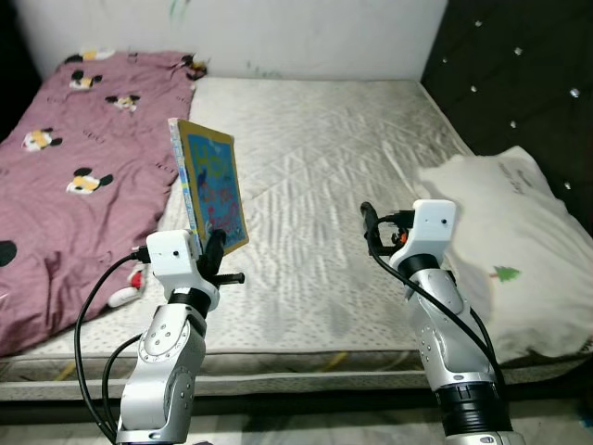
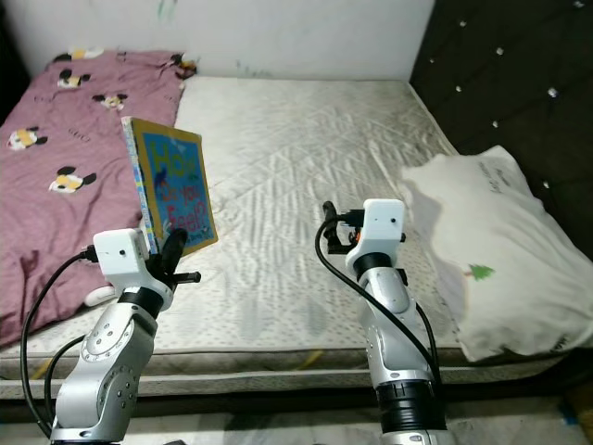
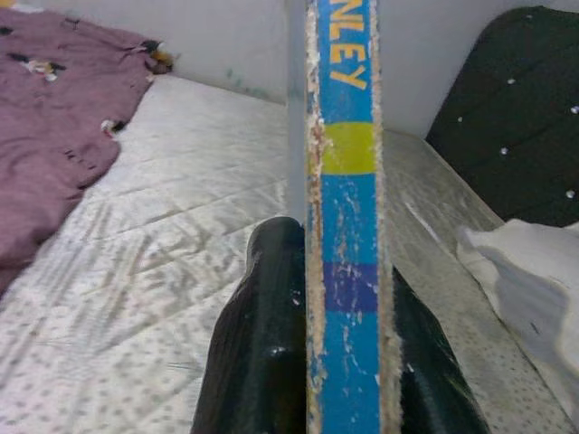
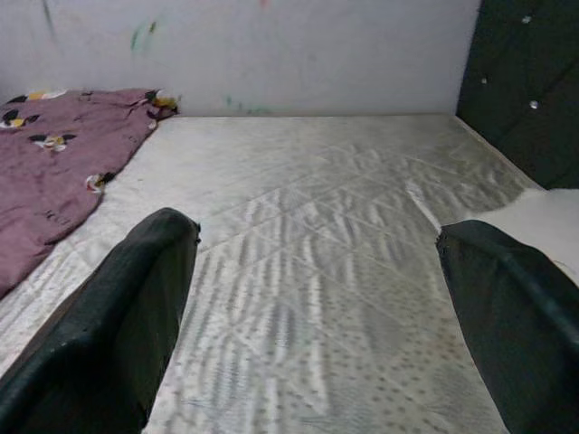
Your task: Clean up the room
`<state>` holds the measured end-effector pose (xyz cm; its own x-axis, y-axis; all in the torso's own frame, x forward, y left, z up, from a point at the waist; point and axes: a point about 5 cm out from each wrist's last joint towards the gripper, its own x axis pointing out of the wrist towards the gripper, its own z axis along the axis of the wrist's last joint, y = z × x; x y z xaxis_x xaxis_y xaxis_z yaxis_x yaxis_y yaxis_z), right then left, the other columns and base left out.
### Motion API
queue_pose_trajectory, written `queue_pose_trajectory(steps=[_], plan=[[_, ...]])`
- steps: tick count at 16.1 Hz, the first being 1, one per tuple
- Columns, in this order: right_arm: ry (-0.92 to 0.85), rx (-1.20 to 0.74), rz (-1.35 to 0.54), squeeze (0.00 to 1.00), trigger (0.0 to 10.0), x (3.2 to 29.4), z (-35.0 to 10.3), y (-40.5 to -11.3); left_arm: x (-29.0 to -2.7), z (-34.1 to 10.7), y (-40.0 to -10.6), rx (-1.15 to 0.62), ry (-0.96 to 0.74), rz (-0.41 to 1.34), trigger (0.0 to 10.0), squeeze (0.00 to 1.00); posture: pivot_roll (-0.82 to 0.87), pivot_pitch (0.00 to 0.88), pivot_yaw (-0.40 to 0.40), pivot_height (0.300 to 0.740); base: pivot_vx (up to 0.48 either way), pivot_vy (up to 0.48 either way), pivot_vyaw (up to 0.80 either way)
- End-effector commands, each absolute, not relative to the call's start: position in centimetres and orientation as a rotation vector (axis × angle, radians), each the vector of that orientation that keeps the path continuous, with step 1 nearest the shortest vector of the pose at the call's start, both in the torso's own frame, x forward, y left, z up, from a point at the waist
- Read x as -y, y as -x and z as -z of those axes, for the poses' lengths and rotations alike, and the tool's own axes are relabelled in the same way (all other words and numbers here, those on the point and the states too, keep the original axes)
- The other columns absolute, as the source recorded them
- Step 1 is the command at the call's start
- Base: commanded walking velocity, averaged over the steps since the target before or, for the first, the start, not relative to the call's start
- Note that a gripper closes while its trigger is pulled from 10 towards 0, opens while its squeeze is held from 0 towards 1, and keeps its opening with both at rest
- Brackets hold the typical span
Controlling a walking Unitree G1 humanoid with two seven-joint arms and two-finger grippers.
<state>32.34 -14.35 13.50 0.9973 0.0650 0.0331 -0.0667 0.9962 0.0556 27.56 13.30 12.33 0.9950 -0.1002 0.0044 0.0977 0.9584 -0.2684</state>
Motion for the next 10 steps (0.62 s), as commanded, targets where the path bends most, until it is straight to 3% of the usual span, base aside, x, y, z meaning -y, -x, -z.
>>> queue_pose_trajectory(steps=[1,7,10], plan=[[-0.05,0.034,-0.038,0.0,10.0,15.23,-13.49,-32.31,-12.41,-13.27,-27.77,0.034,0.282,0.136,10.0,0.0,-0.06,0.043,-0.041,0.74,0.0,-0.319,0.0],[-0.049,0.035,-0.035,0.0,10.0,15.28,-13.44,-32.3,-12.33,-13.31,-27.87,0.036,0.28,0.139,10.0,0.0,-0.06,0.043,-0.039,0.74,0.0,-0.322,0.0],[-0.048,0.036,-0.035,0.0,10.0,15.29,-13.43,-32.3,-12.33,-13.42,-27.87,0.049,0.286,0.137,10.0,0.0,-0.06,0.044,-0.041,0.74,0.0,0.0,0.0]])
